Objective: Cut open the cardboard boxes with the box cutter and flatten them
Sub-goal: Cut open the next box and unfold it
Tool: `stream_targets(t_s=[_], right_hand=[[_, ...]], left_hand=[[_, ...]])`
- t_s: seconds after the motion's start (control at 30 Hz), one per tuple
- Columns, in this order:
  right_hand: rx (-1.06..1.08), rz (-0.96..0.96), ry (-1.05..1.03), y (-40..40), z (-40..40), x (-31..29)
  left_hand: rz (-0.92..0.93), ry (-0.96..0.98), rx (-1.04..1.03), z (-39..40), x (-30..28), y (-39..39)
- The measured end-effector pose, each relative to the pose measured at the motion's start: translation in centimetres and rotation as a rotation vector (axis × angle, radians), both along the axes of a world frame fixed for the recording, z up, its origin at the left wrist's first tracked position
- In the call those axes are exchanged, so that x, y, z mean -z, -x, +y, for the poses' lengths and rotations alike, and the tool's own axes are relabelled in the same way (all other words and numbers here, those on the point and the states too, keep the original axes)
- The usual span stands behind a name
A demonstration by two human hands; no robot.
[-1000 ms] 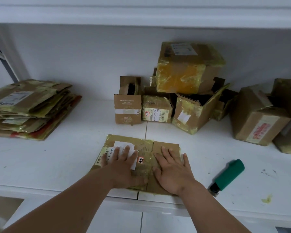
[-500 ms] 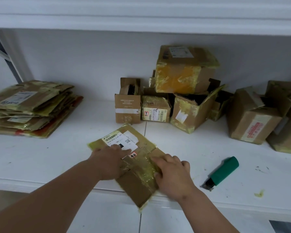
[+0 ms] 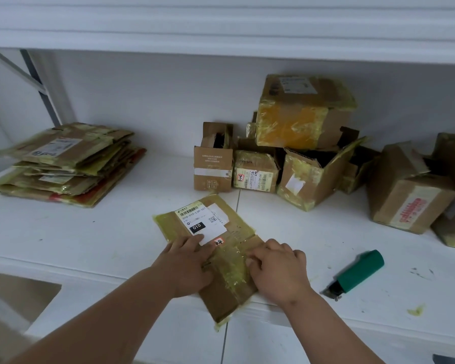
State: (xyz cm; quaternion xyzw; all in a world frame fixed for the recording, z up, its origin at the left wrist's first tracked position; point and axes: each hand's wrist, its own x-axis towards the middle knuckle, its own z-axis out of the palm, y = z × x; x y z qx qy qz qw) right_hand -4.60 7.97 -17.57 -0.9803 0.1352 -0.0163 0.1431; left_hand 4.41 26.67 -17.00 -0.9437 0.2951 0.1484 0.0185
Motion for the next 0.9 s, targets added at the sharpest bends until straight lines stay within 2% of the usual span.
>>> stream_targets(t_s=[0.07, 0.13, 0.3, 0.47, 0.7, 0.8, 0.9], right_hand=[[0.082, -0.011, -0.017, 0.1, 0.1, 0.2], [0.149, 0.062, -0.097, -0.1, -0.2, 0.2], [0.167, 0.173, -0.085, -1.1, -0.9, -1.0], [0.186, 0.250, -0.214, -1.2, -0.5, -1.2], [0.135, -0.023, -0.342, -0.1, 0.7, -0.4], [0.105, -0.071, -0.356, 0.1, 1.8, -0.6], [0.099, -0.113, -0.382, 0.1, 2.6, -1.0]], left_hand=[[0.003, 0.014, 0.003, 0.3, -0.1, 0.2], [0.023, -0.003, 0.017, 0.6, 0.1, 0.2], [0.061, -0.003, -0.011, 0.6, 0.6, 0.7], [0.056, 0.059, -0.067, 1.1, 0.4, 1.2], [-0.032, 0.133, -0.278, 2.7, 0.3, 2.0], [0.021, 0.214, -0.385, 3.4, 0.3, 2.4], [0.103, 0.199, -0.404, 3.7, 0.3, 2.2]])
